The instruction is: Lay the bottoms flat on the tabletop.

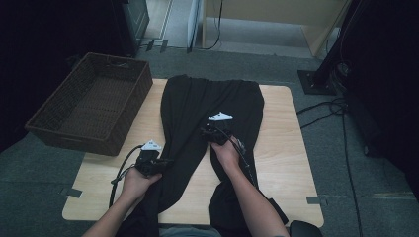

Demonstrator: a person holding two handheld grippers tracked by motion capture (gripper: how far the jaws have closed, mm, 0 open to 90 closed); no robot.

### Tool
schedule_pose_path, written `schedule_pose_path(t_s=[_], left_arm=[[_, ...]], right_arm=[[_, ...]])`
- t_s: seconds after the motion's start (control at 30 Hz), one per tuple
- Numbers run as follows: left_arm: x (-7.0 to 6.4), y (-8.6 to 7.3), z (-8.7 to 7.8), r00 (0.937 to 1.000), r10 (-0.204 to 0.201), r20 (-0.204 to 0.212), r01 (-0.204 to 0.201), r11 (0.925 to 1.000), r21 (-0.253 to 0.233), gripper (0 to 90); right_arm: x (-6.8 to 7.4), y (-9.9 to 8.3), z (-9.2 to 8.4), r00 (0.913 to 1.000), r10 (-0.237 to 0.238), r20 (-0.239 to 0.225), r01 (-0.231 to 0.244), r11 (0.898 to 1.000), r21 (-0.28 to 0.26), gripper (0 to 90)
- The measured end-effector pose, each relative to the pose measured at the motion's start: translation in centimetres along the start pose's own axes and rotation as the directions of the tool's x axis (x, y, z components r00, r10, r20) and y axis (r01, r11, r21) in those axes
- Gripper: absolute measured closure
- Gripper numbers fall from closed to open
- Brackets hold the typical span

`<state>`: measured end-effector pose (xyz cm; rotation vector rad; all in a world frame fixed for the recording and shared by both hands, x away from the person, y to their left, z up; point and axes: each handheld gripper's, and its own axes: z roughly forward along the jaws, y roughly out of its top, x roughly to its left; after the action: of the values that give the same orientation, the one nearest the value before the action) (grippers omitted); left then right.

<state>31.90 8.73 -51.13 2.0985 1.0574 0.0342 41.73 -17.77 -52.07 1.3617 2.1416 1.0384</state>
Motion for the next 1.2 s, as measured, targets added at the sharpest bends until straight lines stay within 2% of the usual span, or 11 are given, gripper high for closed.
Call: schedule_pose_path(t_s=[0.07, 0.2, 0.3, 0.4, 0.57, 0.73, 0.83, 0.93, 1.03, 1.13, 1.2], left_arm=[[0.1, 0.0, 0.0, 1.0000, -0.004, 0.002, 0.004, 1.0000, 0.002, 87.7], [0.2, 0.1, -0.1, 1.0000, -0.003, 0.000, 0.003, 1.0000, 0.003, 85.7], [0.3, 0.2, -0.3, 1.0000, -0.003, 0.002, 0.003, 1.0000, -0.003, 82.7], [0.4, 0.5, -1.0, 1.0000, 0.001, 0.003, -0.001, 0.9996, -0.029, 74.8], [0.7, 1.7, -2.4, 0.9999, -0.016, -0.006, 0.015, 0.9948, -0.101, 60.9], [1.2, 2.8, -2.1, 0.9998, -0.010, -0.018, 0.009, 0.9966, -0.082, 56.2], [1.6, 3.8, -1.7, 0.9997, -0.011, -0.022, 0.010, 0.9970, -0.077, 53.2], [2.2, 4.9, -1.1, 0.9994, -0.033, -0.010, 0.032, 0.9960, -0.083, 51.9], [2.5, 6.0, -0.4, 0.9993, -0.035, -0.014, 0.034, 0.9965, -0.076, 51.0], [2.9, 6.8, 0.3, 0.9990, -0.042, -0.015, 0.041, 0.9971, -0.064, 50.9], [3.1, 7.0, 0.9, 0.9987, -0.048, -0.015, 0.048, 0.9979, -0.044, 51.0]], right_arm=[[0.0, 0.0, 0.0, 0.9996, -0.030, 0.004, 0.030, 1.000, -0.001, 50.3], [-0.1, -0.2, -0.3, 0.9994, -0.033, -0.004, 0.033, 0.999, -0.012, 74.4], [-0.2, -0.4, -0.5, 0.9995, -0.021, -0.023, 0.021, 1.000, -0.009, 85.2], [-0.6, -0.5, -1.1, 0.9973, 0.042, -0.060, -0.040, 0.999, 0.021, 86.5], [-0.7, -1.7, -3.1, 0.9967, -0.002, -0.081, 0.007, 0.998, 0.063, 86.9], [0.0, -3.6, -5.4, 0.9901, -0.032, -0.137, 0.043, 0.996, 0.082, 86.8], [0.7, -4.9, -6.6, 0.9790, -0.024, -0.202, 0.040, 0.997, 0.073, 85.9], [1.1, -5.9, -7.4, 0.9763, -0.035, -0.213, 0.046, 0.998, 0.048, 85.2], [1.6, -6.3, -8.0, 0.9778, -0.064, -0.199, 0.077, 0.995, 0.055, 84.0], [2.1, -6.8, -8.7, 0.9734, -0.058, -0.222, 0.074, 0.995, 0.066, 82.8], [2.2, -7.0, -9.0, 0.9722, -0.044, -0.230, 0.062, 0.996, 0.069, 77.9]])
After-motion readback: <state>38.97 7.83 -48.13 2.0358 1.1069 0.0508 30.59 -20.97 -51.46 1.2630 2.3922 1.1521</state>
